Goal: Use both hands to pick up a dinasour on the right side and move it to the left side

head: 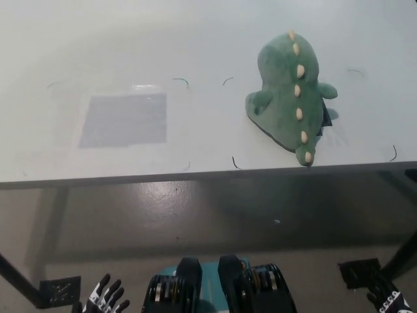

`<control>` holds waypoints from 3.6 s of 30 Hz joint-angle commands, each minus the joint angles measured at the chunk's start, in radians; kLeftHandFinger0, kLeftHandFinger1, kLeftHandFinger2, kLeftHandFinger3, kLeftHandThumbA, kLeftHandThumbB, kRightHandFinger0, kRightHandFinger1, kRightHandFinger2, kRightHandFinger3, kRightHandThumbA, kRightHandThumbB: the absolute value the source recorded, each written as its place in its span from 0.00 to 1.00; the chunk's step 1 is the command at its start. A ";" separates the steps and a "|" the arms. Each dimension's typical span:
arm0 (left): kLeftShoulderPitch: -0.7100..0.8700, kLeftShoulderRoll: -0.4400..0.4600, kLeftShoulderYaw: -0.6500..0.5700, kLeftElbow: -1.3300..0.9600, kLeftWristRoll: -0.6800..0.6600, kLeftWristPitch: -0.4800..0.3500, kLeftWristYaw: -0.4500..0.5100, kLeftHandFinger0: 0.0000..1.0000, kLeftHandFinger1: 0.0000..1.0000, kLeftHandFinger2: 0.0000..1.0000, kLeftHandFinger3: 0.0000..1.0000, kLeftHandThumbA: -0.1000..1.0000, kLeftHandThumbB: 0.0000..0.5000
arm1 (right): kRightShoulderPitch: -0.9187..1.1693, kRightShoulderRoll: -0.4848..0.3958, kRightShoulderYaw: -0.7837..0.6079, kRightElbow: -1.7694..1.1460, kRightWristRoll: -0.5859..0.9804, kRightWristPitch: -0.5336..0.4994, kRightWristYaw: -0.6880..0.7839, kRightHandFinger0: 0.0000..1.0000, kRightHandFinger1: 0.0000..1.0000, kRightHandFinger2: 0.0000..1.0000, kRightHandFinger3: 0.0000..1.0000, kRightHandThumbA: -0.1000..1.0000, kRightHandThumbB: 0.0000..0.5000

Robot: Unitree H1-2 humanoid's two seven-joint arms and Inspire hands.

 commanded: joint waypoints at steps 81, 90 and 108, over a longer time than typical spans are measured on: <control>-1.346 -0.169 -0.027 0.641 0.157 0.335 0.168 1.00 1.00 1.00 1.00 1.00 0.61 | -1.057 0.022 -0.033 0.361 -0.162 0.224 -0.149 1.00 1.00 1.00 1.00 1.00 0.17; -1.303 -0.140 -0.019 0.617 0.164 0.353 0.160 1.00 1.00 1.00 1.00 1.00 0.64 | -1.030 -0.030 -0.081 0.375 -0.141 0.261 -0.148 1.00 1.00 1.00 1.00 1.00 0.14; -1.268 -0.115 -0.011 0.673 0.162 0.322 0.135 1.00 1.00 1.00 1.00 1.00 0.63 | -1.021 -0.069 -0.111 0.472 -0.169 0.213 -0.178 1.00 1.00 1.00 1.00 1.00 0.09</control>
